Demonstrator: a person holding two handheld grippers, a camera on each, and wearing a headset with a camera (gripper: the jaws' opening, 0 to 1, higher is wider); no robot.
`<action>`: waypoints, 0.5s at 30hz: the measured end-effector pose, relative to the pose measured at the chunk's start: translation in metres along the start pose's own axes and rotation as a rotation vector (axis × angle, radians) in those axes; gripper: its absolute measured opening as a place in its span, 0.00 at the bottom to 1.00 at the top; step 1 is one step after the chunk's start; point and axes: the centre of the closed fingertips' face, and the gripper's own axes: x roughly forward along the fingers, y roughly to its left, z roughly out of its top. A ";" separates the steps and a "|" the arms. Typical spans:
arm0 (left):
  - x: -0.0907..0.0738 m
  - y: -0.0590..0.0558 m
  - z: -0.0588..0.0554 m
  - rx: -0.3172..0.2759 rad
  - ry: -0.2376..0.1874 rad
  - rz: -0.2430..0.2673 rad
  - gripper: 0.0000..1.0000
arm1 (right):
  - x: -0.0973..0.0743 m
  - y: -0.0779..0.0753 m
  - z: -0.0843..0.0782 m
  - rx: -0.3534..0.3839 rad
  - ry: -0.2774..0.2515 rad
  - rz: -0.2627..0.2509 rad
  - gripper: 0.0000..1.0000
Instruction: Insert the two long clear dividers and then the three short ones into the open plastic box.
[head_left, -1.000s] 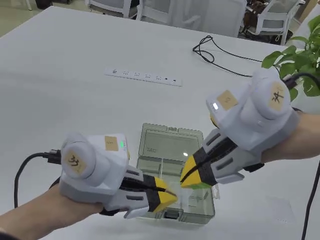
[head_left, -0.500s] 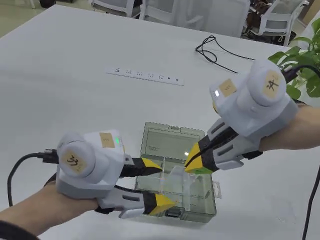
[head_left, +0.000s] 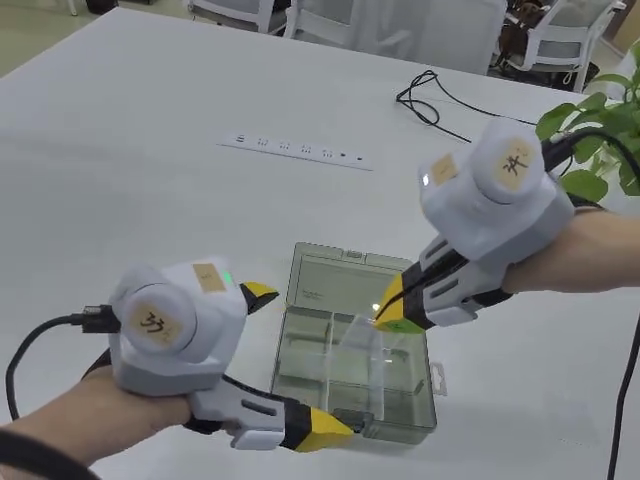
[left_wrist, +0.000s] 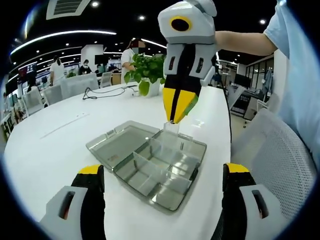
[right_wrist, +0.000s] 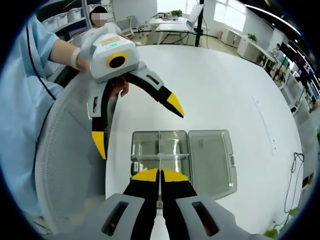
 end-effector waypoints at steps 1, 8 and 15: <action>-0.001 0.001 0.000 -0.010 0.000 -0.001 1.00 | 0.001 0.000 0.000 -0.001 -0.001 -0.001 0.02; -0.003 0.004 -0.004 -0.014 0.003 0.011 1.00 | 0.006 -0.002 -0.004 0.015 -0.001 -0.001 0.02; -0.006 0.005 -0.008 -0.028 0.008 0.014 1.00 | 0.009 -0.002 -0.004 0.021 0.001 0.010 0.02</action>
